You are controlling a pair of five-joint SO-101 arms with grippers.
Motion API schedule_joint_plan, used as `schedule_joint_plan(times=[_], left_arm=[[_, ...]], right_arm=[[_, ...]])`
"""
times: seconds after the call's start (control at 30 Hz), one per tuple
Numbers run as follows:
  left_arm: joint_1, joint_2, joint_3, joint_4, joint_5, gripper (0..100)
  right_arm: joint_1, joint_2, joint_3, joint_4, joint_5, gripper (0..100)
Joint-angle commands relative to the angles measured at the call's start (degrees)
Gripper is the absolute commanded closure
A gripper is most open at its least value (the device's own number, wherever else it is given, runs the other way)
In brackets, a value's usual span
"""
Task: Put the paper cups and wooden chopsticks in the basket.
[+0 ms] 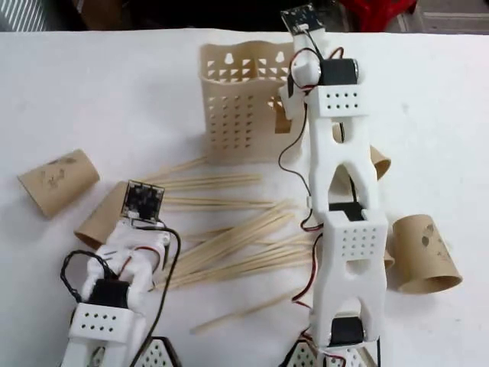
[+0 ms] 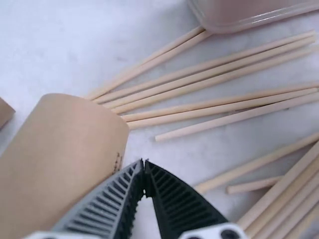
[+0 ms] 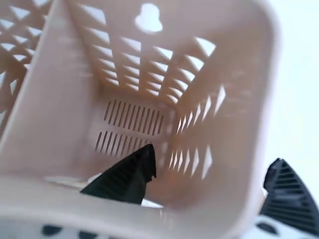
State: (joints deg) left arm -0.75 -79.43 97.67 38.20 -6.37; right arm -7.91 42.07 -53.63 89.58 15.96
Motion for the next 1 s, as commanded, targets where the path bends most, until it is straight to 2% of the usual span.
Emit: schedule_joint_plan(times=[0.0,0.17,0.4,0.5,0.6,0.77,0.97], left_arm=[[-0.4,-0.48,-0.26,0.35,0.35,97],[-0.4,-0.48,-0.26,0.35,0.35,97],[-0.4,-0.48,-0.26,0.35,0.35,97],[-0.4,-0.48,-0.26,0.35,0.35,97],[-0.4,-0.48,-0.26,0.35,0.35,97],[-0.4,-0.48,-0.26,0.35,0.35,97],[-0.4,-0.48,-0.26,0.35,0.35,97]], right_arm=[[0.92,-2.15,6.33,-6.11,0.62,64.9],[0.66,-12.44,23.38,-17.45,0.7,64.8],[-0.84,-41.89,66.73,-48.22,4.48,65.1],[-0.84,-49.19,81.67,-62.02,10.02,65.1],[-0.57,-54.55,92.48,-72.48,12.13,65.1],[-1.19,-62.55,103.47,-80.04,11.96,65.1],[-2.07,-72.57,108.22,-79.08,11.96,65.1]])
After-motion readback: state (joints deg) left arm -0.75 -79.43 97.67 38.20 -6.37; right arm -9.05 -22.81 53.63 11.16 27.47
